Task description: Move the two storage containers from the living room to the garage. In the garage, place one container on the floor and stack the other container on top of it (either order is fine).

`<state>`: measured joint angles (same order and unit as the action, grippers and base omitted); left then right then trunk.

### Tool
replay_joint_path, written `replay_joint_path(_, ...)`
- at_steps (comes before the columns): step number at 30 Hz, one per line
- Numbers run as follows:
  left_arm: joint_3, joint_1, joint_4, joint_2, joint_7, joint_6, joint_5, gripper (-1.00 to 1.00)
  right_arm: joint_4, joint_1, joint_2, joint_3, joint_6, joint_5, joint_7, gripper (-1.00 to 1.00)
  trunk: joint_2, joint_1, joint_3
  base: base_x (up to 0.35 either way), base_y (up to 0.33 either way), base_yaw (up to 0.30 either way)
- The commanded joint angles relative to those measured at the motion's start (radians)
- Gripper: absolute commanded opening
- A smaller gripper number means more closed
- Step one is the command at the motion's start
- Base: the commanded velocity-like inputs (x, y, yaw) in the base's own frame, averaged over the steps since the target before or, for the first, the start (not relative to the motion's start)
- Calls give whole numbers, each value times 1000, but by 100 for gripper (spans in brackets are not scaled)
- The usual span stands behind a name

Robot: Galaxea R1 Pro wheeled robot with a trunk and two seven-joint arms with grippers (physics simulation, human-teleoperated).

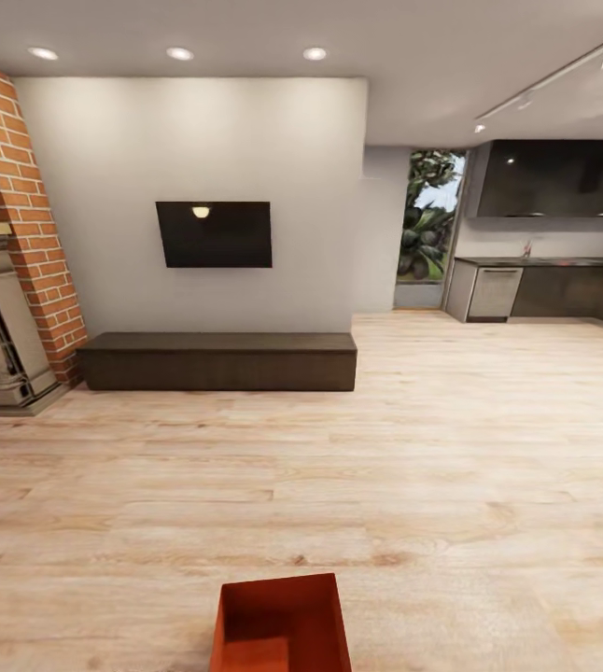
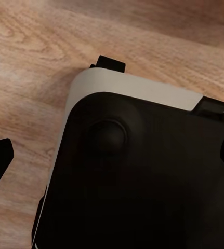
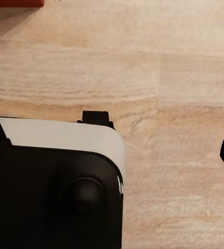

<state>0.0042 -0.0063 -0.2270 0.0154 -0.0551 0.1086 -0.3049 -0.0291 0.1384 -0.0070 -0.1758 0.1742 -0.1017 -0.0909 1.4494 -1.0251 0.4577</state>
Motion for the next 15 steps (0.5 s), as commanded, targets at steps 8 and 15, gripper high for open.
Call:
replay_joint_path(8,0,0,-3,0,-3,6,-5,100,-3,1,1,-8,7,-10,2,100,1,0,1,0,0,113)
replay_joint_path(15,1,0,-6,-2,-3,6,-5,100,-3,1,0,-8,7,-11,1,100,1,0,1,0,72,7)
